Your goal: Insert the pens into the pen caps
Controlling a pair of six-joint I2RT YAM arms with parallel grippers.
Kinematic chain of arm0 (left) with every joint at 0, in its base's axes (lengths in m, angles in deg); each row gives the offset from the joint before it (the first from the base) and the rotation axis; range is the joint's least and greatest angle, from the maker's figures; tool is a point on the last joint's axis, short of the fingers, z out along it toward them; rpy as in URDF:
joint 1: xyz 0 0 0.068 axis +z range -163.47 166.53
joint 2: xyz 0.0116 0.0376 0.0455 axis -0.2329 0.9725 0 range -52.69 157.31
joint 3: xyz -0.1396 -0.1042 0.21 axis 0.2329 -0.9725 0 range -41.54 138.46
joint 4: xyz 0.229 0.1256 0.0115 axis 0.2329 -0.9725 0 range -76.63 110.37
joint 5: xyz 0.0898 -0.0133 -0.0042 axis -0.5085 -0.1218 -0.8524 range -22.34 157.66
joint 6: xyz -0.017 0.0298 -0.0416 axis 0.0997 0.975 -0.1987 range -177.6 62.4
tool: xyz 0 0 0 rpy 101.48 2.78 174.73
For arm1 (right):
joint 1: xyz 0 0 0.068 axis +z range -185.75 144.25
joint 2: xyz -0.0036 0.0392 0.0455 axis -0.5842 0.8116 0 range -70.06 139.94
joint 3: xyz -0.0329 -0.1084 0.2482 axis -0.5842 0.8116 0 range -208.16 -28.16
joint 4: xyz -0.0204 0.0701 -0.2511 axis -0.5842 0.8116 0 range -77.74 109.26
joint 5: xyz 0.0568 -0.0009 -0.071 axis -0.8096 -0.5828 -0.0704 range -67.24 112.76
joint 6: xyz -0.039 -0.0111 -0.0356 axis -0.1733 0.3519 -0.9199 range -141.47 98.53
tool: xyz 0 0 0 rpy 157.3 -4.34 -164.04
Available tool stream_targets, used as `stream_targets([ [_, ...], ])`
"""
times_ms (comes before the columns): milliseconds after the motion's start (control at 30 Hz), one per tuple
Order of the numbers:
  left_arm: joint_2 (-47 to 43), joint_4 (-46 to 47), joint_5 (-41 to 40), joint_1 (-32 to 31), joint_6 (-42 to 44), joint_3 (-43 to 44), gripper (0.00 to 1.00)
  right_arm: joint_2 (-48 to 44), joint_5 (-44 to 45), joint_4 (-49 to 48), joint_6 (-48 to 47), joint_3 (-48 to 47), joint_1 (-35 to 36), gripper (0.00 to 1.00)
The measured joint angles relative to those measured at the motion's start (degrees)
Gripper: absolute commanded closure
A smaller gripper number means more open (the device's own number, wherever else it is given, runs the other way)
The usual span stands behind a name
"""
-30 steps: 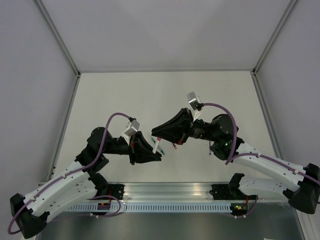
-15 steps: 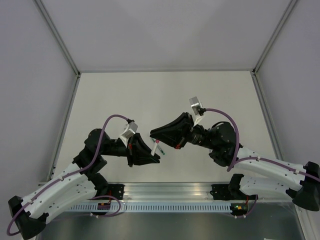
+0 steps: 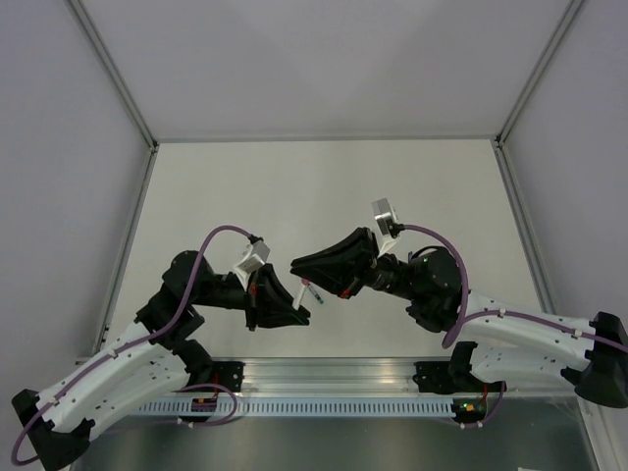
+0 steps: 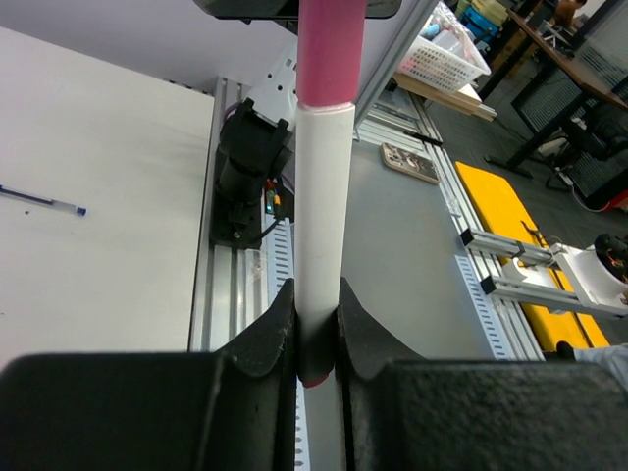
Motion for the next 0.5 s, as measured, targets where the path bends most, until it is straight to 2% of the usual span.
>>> stream_targets([
  [233, -0.9, -0.7, 2.0, 0.0, -0.8, 0.1, 0.98, -0.4, 0.1, -2.3, -3.2, 1.2, 1.9, 1.0],
  [500, -2.8, -0.1, 4.4, 0.0, -1.6, 1.0, 0.98, 2.6, 3.0, -9.5, -3.8, 1.0, 6.5, 1.0],
])
